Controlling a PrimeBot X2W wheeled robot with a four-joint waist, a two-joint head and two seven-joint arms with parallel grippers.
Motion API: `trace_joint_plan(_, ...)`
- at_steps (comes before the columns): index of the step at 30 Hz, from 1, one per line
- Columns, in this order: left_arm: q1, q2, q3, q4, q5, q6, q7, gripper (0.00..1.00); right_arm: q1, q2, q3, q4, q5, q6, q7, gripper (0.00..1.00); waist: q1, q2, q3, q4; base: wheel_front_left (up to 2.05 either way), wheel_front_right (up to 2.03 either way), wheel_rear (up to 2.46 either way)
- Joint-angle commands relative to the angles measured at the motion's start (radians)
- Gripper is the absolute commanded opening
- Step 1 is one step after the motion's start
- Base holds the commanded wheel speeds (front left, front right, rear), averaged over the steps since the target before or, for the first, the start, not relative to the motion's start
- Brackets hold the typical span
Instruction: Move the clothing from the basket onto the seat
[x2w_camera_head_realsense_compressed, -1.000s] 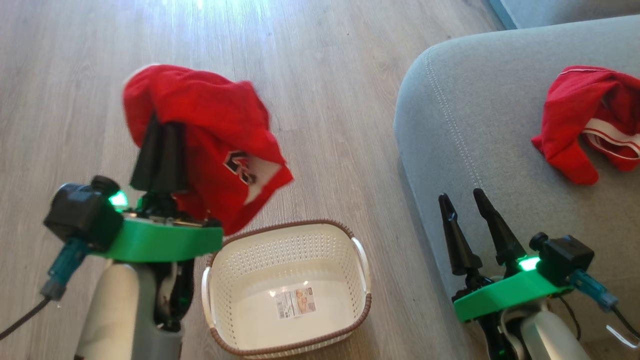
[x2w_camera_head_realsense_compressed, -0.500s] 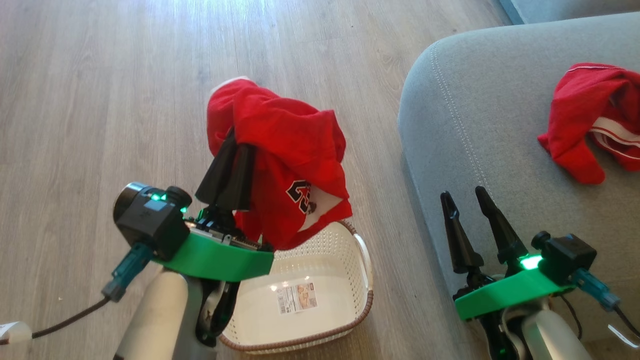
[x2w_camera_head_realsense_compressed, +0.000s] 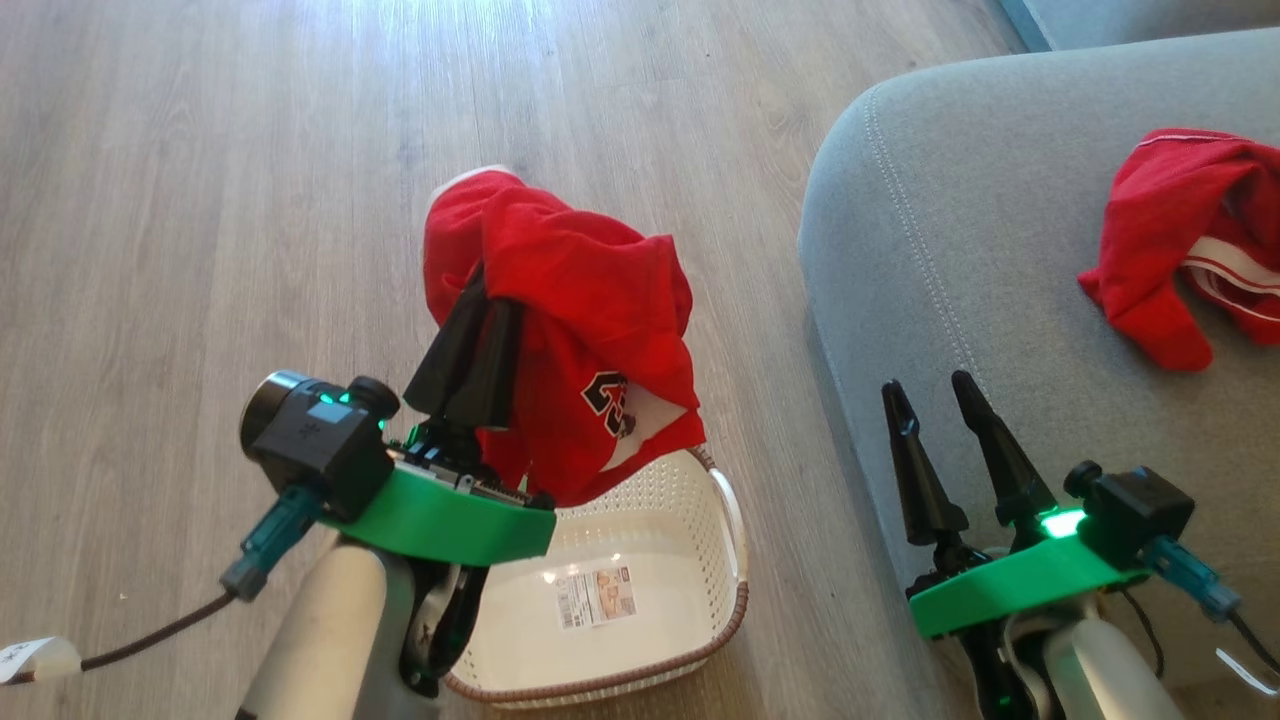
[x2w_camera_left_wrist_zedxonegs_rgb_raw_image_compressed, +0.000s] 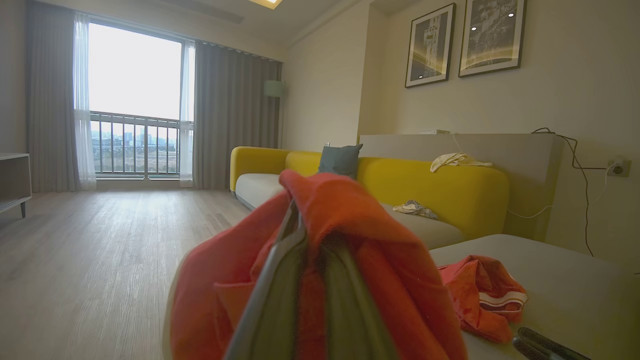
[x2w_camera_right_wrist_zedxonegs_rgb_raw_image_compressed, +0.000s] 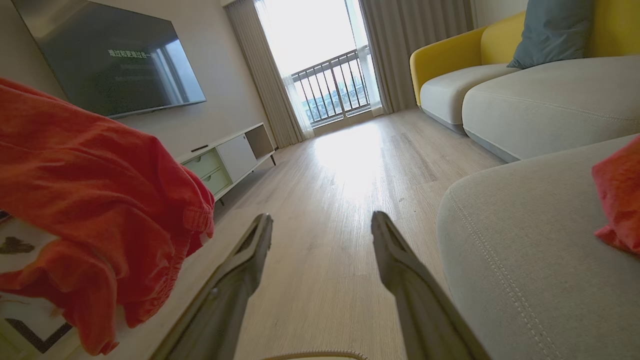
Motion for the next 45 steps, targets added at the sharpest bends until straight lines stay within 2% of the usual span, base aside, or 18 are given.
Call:
trace_joint_plan(1,-0.025,0.009,0.040,-0.032,-0.011,-0.002,-0.005,0.00,-0.033,0.006,0.017,-0.036,-0.001,0.000,-0.007,1.00,0.0000,0.0000,-0.001,0.000,0.00,0.00,0.00)
trace_joint_plan(17,-0.024,0.009,0.046,-0.030,-0.003,0.001,-0.005,0.00,-0.029,0.005,0.002,-0.030,-0.013,0.000,-0.007,1.00,0.0000,0.0000,0.001,-0.003,0.00,0.00,0.00)
trace_joint_plan(26,-0.021,0.009,0.061,-0.012,0.005,-0.005,-0.005,0.00,-0.025,-0.004,0.006,-0.087,-0.012,0.000,-0.007,1.00,0.0000,0.0000,0.009,-0.006,0.00,0.00,0.00)
trace_joint_plan(31,-0.026,0.009,0.068,0.005,0.017,-0.016,-0.005,0.00,-0.035,-0.042,0.095,-0.148,0.011,0.000,-0.007,1.00,0.0000,0.0000,0.015,-0.010,0.00,0.00,0.00)
trace_joint_plan(37,-0.034,0.009,0.065,0.018,0.020,-0.026,-0.005,0.00,-0.061,-0.120,0.238,-0.208,-0.009,0.000,-0.007,1.00,0.0000,0.0000,0.022,-0.008,0.00,0.00,0.00)
trace_joint_plan(45,-0.042,0.009,0.003,0.043,0.025,-0.052,-0.005,0.00,-0.118,-0.157,0.335,-0.200,-0.057,0.000,-0.007,1.00,0.0000,0.0000,0.025,0.007,0.00,0.00,0.00)
